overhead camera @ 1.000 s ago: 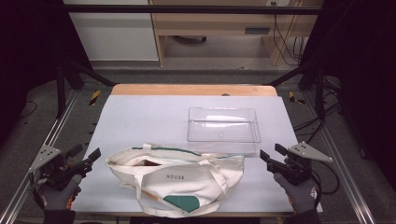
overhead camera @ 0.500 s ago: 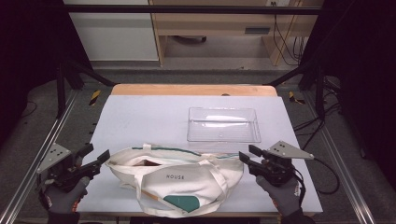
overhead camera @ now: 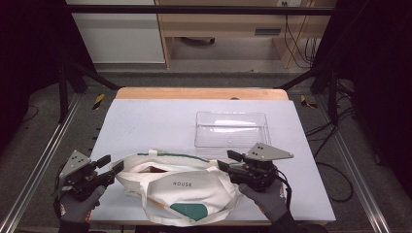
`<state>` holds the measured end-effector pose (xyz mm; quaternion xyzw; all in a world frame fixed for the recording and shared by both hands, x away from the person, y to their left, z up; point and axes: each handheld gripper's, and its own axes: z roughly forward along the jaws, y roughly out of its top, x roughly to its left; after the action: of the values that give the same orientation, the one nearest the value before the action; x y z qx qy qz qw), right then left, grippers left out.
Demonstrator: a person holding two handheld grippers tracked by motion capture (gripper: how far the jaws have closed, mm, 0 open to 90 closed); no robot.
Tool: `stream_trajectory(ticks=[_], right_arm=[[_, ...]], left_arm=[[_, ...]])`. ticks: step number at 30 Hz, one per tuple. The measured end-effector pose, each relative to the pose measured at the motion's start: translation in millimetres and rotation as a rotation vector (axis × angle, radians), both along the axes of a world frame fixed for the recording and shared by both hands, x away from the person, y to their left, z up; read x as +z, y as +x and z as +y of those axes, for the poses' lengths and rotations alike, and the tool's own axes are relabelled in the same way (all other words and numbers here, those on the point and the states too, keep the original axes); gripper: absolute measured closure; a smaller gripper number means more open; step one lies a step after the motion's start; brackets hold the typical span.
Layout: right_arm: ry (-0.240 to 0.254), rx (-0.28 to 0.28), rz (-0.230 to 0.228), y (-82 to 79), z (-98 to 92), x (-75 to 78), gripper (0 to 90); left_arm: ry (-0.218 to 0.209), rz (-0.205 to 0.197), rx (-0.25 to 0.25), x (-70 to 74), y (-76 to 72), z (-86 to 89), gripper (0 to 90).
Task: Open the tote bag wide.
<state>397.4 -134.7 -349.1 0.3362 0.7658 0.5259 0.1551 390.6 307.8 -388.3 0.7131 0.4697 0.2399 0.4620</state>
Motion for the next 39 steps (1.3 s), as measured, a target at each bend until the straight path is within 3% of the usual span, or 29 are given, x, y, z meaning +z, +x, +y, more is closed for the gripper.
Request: stream_trajectory(ticks=[4,10,11,15,16,20,28,31,33,35,39], right_arm=[[-0.044,0.06,0.022,0.5,19.9,-5.6,47.6],[-0.083,0.085,0.046,0.7,29.5,-14.5,48.6],[-0.11,0.088,0.049,0.7,33.0,-18.8,51.6],[-0.14,0.088,0.049,1.3,36.8,-24.1,57.5],[-0.16,0.092,0.047,1.3,38.3,-26.0,66.0],[-0.2,0.11,0.05,-0.2,40.3,-26.1,73.5],[-0.175,0.201,0.115,-11.5,34.5,-22.4,82.4],[-0.171,0.23,0.146,-21.9,32.4,-31.5,82.6],[-0.181,0.238,0.193,-31.1,30.3,-48.7,82.5],[-0.187,0.241,0.211,-34.7,29.2,-61.6,82.4],[-0.198,0.213,0.205,-35.6,29.9,-75.6,82.0]], left_arm=[[-0.003,0.017,-0.013,-4.0,2.1,-2.4,55.1],[0.019,0.029,-0.006,-6.3,3.0,-5.1,63.6],[0.013,0.039,-0.009,-6.7,3.5,-4.3,67.3],[0.005,0.058,-0.012,-7.8,4.8,-3.5,72.2],[0.005,0.067,-0.014,-9.0,5.9,-4.2,74.0],[0.007,0.072,-0.015,-9.4,6.4,-4.7,75.6],[-0.016,0.078,0.017,-10.3,6.2,-4.8,77.1],[-0.024,0.079,0.027,-11.5,6.2,-4.9,77.1],[-0.033,0.079,0.031,-12.5,6.5,-4.9,77.1],[-0.045,0.079,0.034,-13.8,6.5,-5.5,77.1],[-0.037,0.077,0.04,-17.2,7.1,-8.0,76.9]])
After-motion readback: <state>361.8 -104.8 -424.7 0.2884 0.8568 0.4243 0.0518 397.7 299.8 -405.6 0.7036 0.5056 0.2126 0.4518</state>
